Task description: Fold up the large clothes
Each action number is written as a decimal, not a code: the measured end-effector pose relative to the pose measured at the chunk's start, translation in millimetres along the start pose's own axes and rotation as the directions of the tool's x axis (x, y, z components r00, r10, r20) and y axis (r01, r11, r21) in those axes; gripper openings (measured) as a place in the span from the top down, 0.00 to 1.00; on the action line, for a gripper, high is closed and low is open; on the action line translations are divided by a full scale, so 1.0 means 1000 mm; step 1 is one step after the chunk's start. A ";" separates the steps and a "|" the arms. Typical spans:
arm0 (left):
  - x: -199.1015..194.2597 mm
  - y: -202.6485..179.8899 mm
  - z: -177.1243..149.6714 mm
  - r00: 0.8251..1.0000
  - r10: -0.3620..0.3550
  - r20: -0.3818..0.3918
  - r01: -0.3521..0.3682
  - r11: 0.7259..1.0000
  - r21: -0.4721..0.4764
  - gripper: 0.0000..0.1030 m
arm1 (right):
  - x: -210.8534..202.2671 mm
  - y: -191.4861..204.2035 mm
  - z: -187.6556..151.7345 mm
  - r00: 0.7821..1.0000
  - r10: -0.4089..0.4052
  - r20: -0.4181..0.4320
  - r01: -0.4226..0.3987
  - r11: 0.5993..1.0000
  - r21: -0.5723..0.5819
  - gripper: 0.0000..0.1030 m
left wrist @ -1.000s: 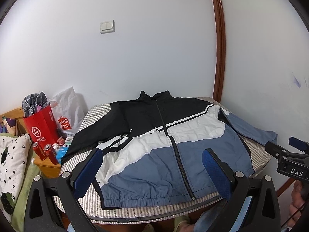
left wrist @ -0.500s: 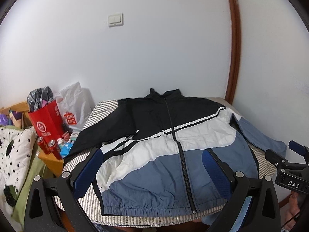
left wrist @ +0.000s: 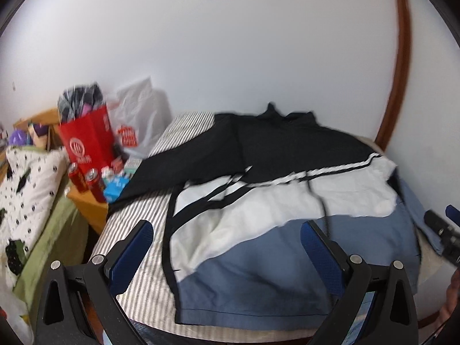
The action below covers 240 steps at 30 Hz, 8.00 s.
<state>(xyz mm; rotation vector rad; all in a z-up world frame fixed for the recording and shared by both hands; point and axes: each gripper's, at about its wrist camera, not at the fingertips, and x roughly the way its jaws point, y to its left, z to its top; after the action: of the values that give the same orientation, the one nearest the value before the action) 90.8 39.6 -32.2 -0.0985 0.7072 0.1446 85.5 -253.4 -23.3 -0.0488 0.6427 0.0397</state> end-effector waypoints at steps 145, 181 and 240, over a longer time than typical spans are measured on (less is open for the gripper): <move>0.190 0.064 0.049 0.974 -0.108 -0.199 0.118 0.992 0.042 0.13 | 0.229 0.106 0.127 0.984 0.170 -0.054 -0.178 0.948 -0.265 0.23; 0.214 0.071 0.019 0.973 -0.072 -0.220 0.083 0.996 0.037 0.13 | 0.290 0.064 0.133 0.982 0.160 -0.104 -0.174 0.974 -0.147 0.22; 0.110 0.050 0.028 0.980 -0.079 -0.181 0.083 0.996 0.012 0.13 | 0.134 -0.288 -0.096 0.884 -0.357 -0.301 0.422 0.887 0.188 0.44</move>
<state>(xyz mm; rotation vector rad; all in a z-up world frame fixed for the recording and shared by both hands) 183.0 103.4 -85.5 -0.1230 0.8837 0.0509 150.3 -543.5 -171.1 0.0604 0.8865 -0.4494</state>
